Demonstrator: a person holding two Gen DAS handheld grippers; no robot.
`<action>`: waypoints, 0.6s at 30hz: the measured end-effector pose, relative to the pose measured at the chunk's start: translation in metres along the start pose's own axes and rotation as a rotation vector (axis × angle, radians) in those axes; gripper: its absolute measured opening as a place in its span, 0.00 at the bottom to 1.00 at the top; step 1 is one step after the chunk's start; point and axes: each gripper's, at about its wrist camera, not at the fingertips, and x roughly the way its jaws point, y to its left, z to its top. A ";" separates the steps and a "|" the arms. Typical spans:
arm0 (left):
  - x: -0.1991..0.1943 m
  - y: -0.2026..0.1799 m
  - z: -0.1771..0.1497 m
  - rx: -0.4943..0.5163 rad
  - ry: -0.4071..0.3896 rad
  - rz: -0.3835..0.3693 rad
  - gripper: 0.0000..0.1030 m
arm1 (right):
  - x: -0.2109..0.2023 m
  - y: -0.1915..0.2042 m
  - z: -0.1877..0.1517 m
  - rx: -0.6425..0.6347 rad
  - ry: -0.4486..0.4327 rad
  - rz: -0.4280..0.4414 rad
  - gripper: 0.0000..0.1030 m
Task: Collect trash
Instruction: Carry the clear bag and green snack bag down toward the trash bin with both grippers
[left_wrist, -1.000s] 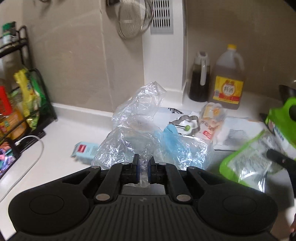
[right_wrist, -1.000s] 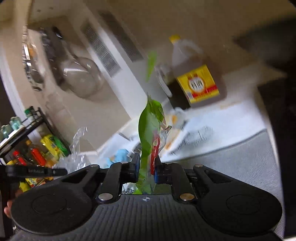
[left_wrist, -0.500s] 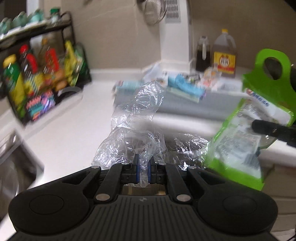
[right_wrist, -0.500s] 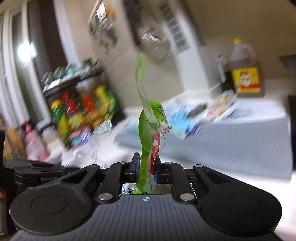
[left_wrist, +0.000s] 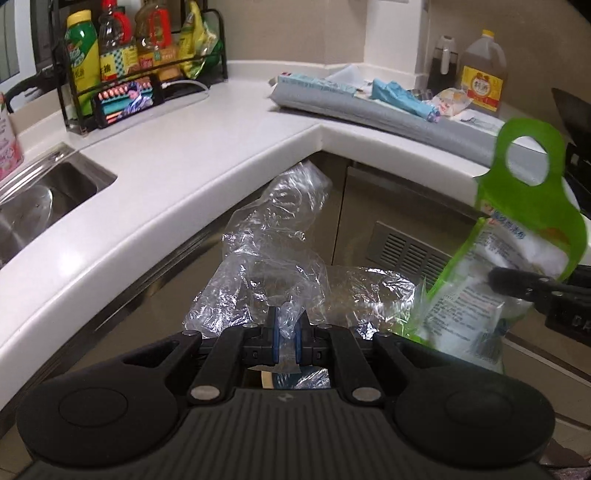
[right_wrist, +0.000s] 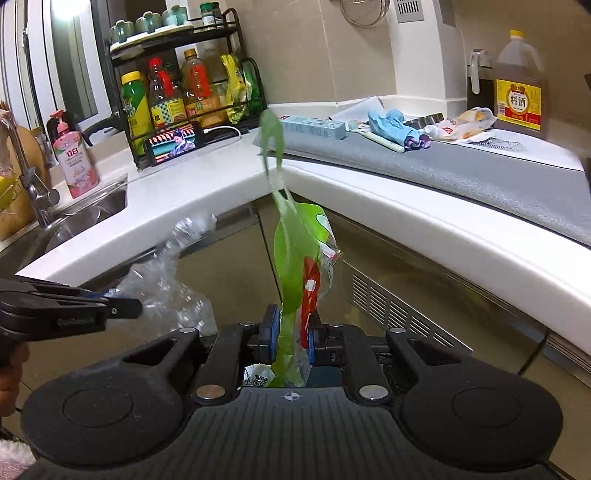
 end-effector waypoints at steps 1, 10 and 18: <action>-0.001 -0.002 0.000 0.010 -0.003 -0.007 0.08 | 0.001 0.002 0.000 -0.006 0.004 -0.001 0.16; 0.001 -0.009 -0.002 0.047 -0.008 -0.023 0.08 | 0.011 0.008 0.000 -0.041 0.044 -0.005 0.16; 0.007 -0.008 0.003 0.047 0.016 -0.027 0.08 | 0.018 0.006 -0.002 -0.025 0.075 0.001 0.16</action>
